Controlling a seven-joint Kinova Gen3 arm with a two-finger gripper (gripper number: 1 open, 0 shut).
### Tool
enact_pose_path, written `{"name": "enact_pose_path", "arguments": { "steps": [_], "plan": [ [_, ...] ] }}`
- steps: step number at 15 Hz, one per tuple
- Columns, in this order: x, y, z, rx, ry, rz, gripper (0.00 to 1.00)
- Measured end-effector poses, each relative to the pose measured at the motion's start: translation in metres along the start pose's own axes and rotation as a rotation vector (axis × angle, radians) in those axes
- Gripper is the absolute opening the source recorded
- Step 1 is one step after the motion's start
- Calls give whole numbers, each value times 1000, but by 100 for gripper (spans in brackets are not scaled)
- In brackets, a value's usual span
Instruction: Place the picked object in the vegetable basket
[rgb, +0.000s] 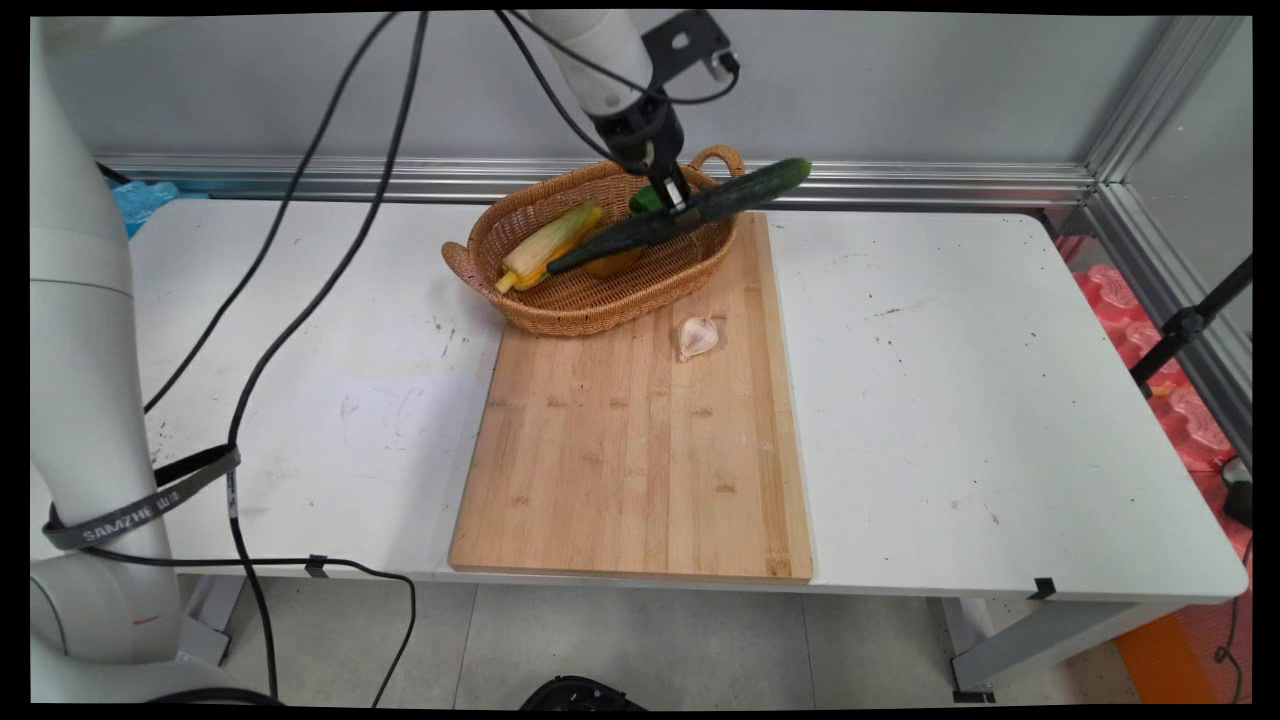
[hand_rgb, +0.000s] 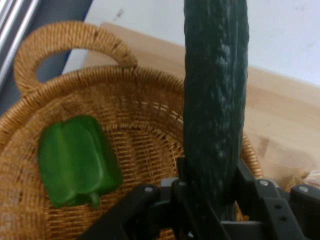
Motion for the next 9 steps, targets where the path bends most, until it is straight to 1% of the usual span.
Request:
{"name": "enact_pose_path", "arguments": {
  "steps": [4,9],
  "plan": [
    [-10,-8,33,-22,-23,-19,0],
    [-23,-18,53,-32,-40,-36,0]
  ]
}}
